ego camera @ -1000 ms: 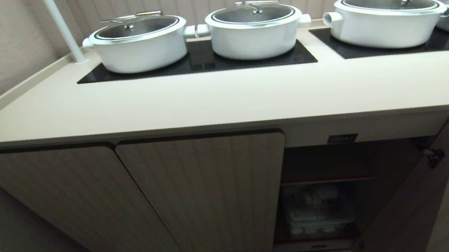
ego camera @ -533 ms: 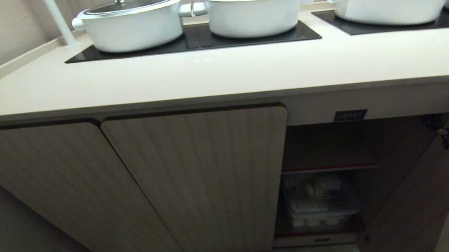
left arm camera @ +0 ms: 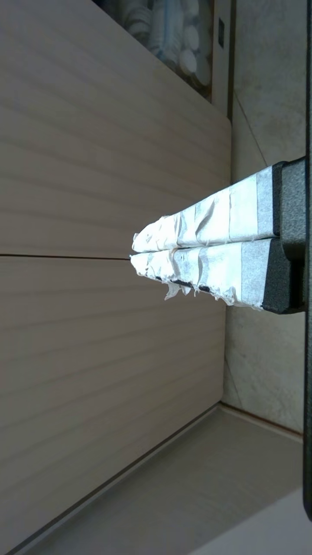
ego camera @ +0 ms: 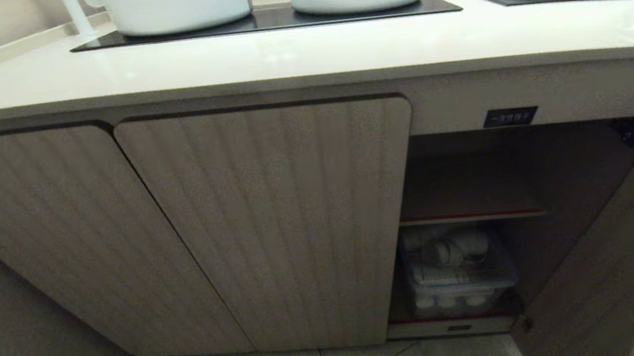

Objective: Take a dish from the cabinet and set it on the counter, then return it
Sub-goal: Put it back into the cabinet

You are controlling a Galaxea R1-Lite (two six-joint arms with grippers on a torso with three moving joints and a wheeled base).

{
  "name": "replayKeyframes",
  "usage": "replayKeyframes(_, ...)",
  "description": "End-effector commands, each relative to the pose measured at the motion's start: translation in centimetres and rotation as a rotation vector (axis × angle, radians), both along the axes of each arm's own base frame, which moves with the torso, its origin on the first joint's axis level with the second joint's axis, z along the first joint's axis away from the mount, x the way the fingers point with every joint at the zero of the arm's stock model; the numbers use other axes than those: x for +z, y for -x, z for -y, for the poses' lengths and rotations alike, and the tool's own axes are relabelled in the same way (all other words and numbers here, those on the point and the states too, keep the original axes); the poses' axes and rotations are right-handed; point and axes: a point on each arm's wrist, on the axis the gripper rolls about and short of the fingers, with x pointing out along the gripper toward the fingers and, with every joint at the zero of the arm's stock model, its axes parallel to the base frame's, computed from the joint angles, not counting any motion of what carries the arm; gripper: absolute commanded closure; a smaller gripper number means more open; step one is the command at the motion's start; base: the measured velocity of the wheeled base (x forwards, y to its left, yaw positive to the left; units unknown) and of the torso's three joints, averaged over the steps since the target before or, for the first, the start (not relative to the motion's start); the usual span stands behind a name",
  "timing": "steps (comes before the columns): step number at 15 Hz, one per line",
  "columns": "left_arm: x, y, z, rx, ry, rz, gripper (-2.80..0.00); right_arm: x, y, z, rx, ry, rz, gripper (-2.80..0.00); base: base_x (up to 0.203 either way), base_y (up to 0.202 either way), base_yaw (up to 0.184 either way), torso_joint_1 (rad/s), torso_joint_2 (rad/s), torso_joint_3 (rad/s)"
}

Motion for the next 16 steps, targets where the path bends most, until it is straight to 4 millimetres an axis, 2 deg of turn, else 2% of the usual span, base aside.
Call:
replayKeyframes(1,0.0,0.0,0.0,0.0,0.001,0.0,0.0,-0.04,0.03,0.0,0.0,0.0,-0.005,0.0,0.0,0.0,0.0,-0.136,0.45,0.32)
replayKeyframes(8,0.0,0.0,0.0,0.0,0.001,0.0,0.0,-0.06,0.03,0.0,0.002,0.0,-0.005,0.0,0.0,0.0,0.0,-0.096,0.4,0.308)
replayKeyframes(16,0.01,0.0,0.0,0.0,0.001,0.001,0.0,-0.11,0.06,0.01,0.002,0.001,-0.008,0.0,0.0,0.0,0.0,-0.004,0.03,0.027)
